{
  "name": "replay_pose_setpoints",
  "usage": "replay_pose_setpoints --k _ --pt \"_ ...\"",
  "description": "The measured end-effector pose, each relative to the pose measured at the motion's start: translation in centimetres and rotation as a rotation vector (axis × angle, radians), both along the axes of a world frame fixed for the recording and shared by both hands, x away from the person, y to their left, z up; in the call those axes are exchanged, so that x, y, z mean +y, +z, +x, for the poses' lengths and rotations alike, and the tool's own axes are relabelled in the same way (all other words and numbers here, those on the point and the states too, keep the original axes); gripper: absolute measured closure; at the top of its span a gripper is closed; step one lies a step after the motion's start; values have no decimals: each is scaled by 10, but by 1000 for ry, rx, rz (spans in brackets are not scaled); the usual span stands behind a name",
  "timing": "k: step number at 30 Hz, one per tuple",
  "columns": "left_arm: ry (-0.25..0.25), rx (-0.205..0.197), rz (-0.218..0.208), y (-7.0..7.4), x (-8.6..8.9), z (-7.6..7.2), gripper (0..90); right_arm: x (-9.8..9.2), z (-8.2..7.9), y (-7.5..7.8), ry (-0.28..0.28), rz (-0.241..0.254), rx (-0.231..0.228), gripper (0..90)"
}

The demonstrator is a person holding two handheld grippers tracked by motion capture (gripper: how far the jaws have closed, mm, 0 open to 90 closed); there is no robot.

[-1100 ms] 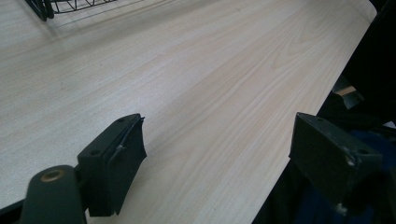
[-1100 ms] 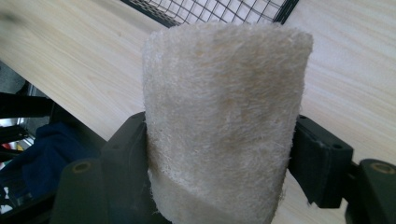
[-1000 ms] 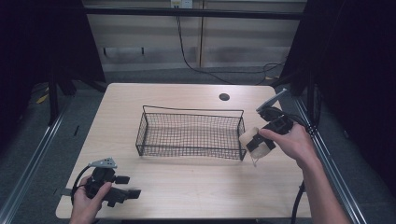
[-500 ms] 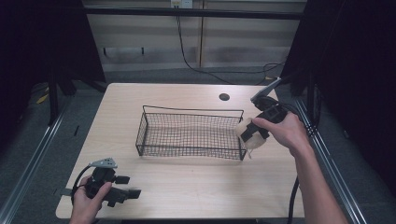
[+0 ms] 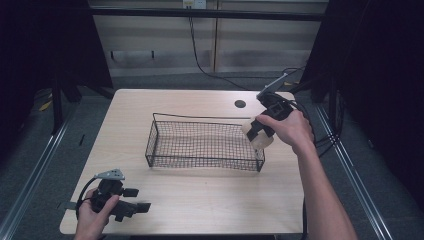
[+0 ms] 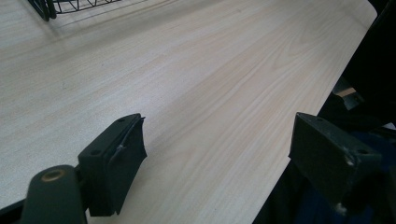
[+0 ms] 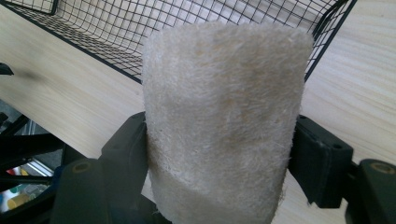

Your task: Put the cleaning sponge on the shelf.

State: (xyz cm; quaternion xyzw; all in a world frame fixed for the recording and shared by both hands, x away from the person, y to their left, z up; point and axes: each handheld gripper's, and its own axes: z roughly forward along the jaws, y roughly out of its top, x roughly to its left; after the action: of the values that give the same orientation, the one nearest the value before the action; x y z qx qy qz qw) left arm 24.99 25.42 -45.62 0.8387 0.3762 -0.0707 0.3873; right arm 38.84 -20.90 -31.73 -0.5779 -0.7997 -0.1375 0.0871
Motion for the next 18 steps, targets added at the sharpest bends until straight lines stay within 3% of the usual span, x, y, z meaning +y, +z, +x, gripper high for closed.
replay_pose_setpoints --k 18 --pt "2 0 0 0 0 0 178 16 20 -31 -89 -29 19 283"
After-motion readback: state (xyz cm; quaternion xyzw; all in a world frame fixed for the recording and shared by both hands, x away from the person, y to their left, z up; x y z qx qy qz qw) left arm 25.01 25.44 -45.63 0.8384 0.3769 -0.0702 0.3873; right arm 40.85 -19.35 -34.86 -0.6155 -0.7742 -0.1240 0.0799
